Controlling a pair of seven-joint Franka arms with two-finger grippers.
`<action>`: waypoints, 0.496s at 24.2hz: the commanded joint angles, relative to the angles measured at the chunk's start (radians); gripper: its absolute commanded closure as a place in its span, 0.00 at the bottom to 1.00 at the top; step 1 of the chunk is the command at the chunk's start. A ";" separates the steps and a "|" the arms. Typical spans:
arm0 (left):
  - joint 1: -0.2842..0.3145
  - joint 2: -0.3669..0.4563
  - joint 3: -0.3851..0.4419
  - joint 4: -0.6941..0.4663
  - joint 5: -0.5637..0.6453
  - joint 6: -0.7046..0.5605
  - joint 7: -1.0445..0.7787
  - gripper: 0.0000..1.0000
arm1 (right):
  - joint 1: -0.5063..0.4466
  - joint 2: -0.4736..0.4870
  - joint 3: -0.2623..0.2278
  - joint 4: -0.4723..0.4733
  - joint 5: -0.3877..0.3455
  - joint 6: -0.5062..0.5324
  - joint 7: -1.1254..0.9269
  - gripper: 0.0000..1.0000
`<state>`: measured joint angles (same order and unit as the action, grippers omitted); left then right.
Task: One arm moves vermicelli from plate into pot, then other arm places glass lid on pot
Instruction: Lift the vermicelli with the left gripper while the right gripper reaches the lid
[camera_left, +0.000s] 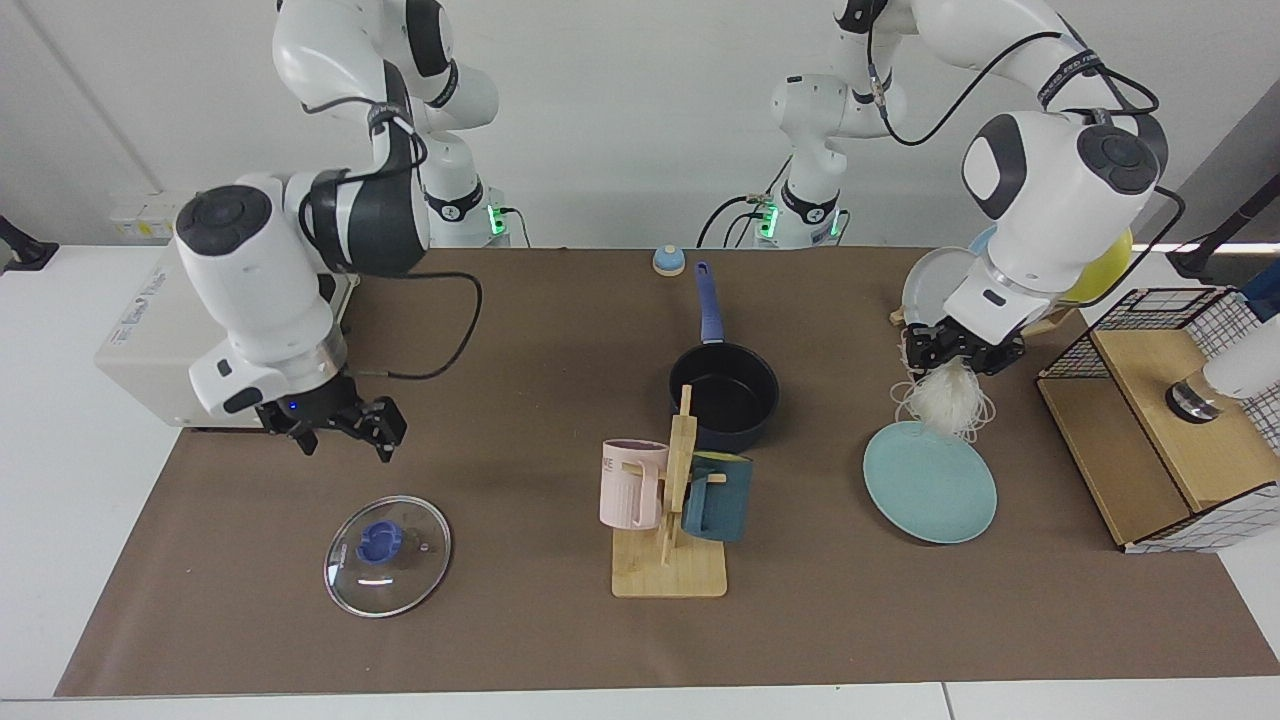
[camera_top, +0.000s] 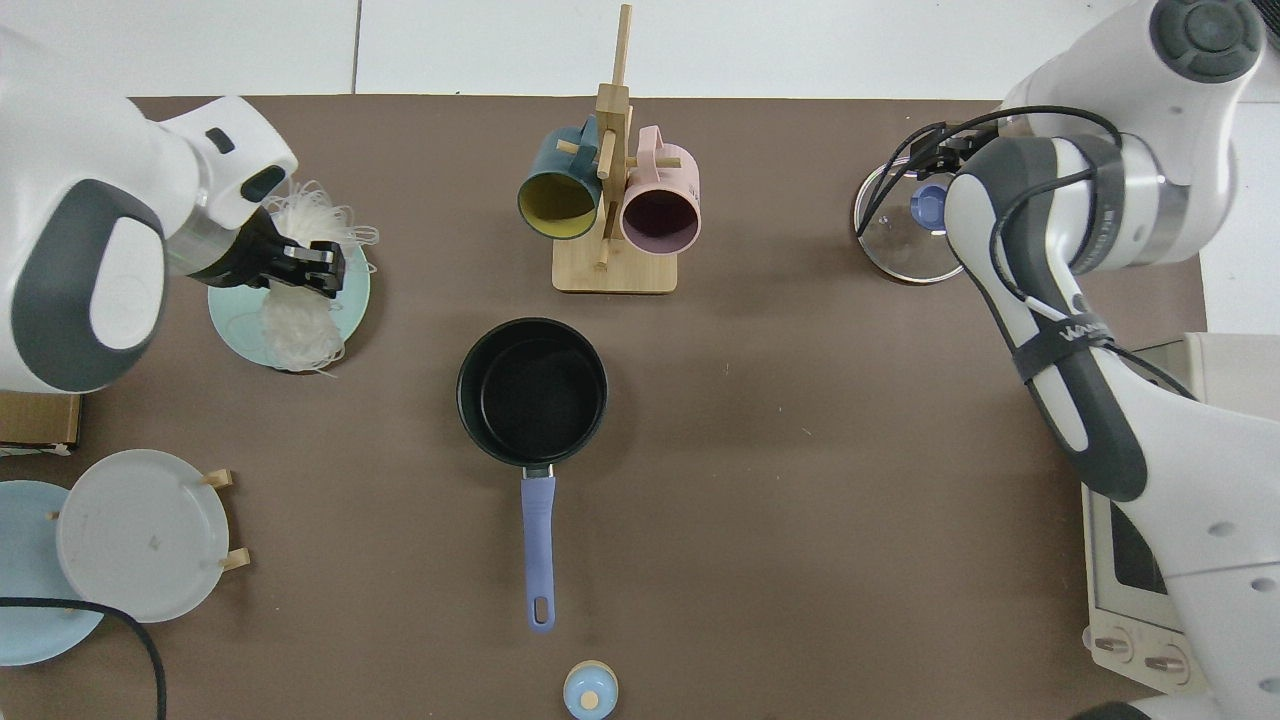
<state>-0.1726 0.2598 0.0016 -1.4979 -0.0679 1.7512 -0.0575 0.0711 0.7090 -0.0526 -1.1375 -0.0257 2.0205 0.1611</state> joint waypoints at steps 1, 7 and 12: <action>-0.013 -0.043 -0.101 -0.056 0.020 0.002 -0.189 1.00 | -0.010 0.136 0.011 0.108 -0.007 0.079 -0.034 0.01; -0.018 -0.051 -0.206 -0.082 0.020 0.005 -0.361 1.00 | -0.024 0.141 0.019 0.107 0.007 0.086 -0.067 0.01; -0.019 -0.068 -0.246 -0.159 0.020 0.066 -0.380 1.00 | -0.028 0.133 0.019 0.085 0.023 0.090 -0.074 0.01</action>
<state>-0.1929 0.2491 -0.2278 -1.5505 -0.0646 1.7548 -0.4109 0.0635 0.8451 -0.0499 -1.0595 -0.0237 2.1210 0.1304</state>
